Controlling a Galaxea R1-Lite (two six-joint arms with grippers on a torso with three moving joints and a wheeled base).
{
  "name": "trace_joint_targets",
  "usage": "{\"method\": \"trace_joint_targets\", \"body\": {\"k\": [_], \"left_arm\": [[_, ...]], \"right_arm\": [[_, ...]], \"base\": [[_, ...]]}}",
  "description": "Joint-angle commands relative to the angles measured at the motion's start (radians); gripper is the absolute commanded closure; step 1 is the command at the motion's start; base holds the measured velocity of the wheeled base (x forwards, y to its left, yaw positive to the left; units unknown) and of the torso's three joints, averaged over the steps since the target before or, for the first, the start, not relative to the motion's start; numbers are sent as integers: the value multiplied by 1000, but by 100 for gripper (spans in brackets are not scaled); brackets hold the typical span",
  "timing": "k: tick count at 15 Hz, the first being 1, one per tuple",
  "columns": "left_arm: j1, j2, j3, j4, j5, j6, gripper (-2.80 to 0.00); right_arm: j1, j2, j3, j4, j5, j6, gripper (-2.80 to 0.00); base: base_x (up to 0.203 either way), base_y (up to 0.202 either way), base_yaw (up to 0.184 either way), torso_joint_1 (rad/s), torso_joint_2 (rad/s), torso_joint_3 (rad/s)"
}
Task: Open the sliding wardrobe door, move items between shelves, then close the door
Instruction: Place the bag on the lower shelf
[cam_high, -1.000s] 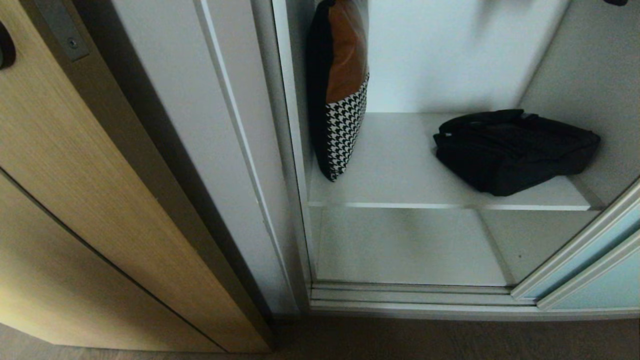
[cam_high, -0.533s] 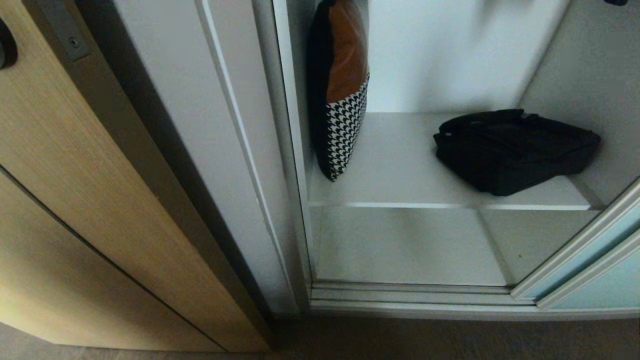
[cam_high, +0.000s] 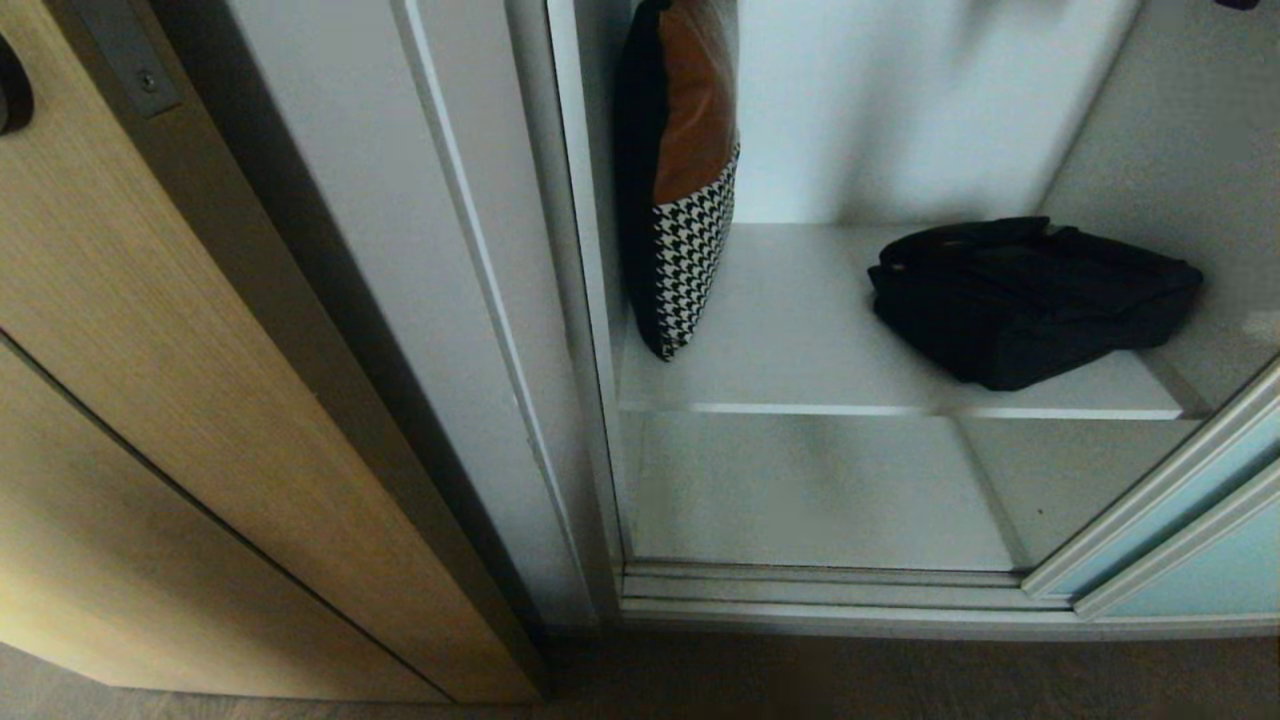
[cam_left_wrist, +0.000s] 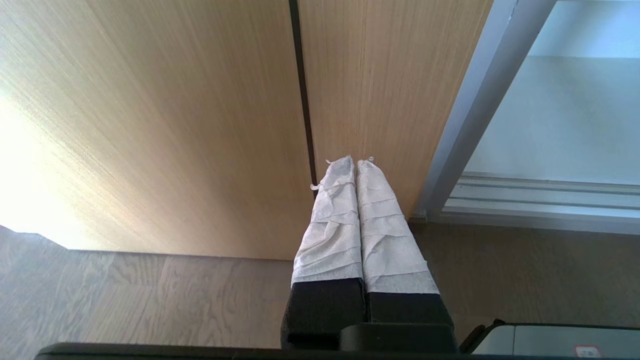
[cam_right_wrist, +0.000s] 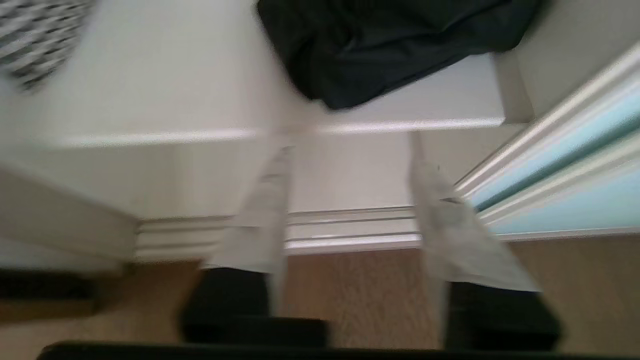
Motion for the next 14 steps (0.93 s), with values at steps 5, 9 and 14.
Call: {"method": "trace_joint_targets", "body": {"k": [5, 9, 14], "left_arm": [[0, 1, 0, 0, 0, 0, 0], [2, 1, 0, 0, 0, 0, 0], [0, 1, 0, 0, 0, 0, 0]], "right_arm": [[-58, 421, -205, 10, -3, -22, -280], [-79, 608, -276, -3, 8, -7, -280], [-83, 762, -486, -1, 81, 131, -280]], "base": [[0, 0, 0, 0, 0, 0], [0, 0, 0, 0, 0, 0], [0, 0, 0, 0, 0, 0]]}}
